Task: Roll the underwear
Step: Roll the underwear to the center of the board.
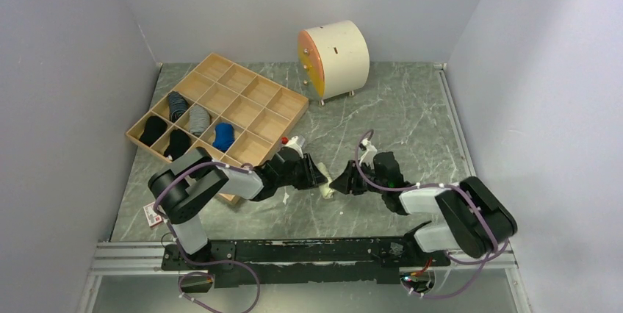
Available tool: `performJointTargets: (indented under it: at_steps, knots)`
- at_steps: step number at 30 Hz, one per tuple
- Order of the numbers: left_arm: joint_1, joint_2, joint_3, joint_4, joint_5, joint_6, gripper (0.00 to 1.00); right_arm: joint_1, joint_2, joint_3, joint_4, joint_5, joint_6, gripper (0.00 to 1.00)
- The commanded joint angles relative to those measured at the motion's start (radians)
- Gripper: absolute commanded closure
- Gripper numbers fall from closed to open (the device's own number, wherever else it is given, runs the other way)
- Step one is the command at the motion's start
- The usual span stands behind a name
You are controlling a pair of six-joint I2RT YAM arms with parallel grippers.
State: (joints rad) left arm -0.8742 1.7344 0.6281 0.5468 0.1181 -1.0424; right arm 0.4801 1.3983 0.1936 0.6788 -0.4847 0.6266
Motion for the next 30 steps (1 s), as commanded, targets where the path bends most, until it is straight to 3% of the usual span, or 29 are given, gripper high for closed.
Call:
performJointTargets:
  at_steps: [1, 8, 14, 19, 22, 25, 30]
  knots:
    - [-0.008, 0.018, 0.024, -0.107, -0.037, 0.017, 0.64, 0.001, -0.139, 0.080, -0.304, 0.113, -0.137, 0.55]
    - [-0.011, 0.015, 0.034, -0.131, -0.044, 0.020, 0.64, 0.100, -0.273, 0.173, -0.517, 0.253, -0.226, 0.53]
    - [-0.012, 0.012, 0.043, -0.150, -0.048, 0.021, 0.64, 0.279, -0.181, 0.266, -0.569, 0.440, -0.263, 0.54]
    - [-0.012, 0.007, 0.038, -0.151, -0.043, 0.015, 0.63, 0.307, -0.100, 0.279, -0.571, 0.528, -0.273, 0.60]
    - [-0.012, 0.002, 0.036, -0.151, -0.044, 0.015, 0.60, 0.307, -0.083, 0.261, -0.551, 0.517, -0.272, 0.67]
    - [-0.012, 0.000, 0.036, -0.150, -0.040, 0.015, 0.50, 0.295, -0.087, 0.219, -0.494, 0.486, -0.241, 0.76]
    - [-0.012, -0.002, 0.042, -0.155, -0.041, 0.019, 0.36, 0.195, -0.119, 0.110, -0.328, 0.309, -0.160, 0.79]
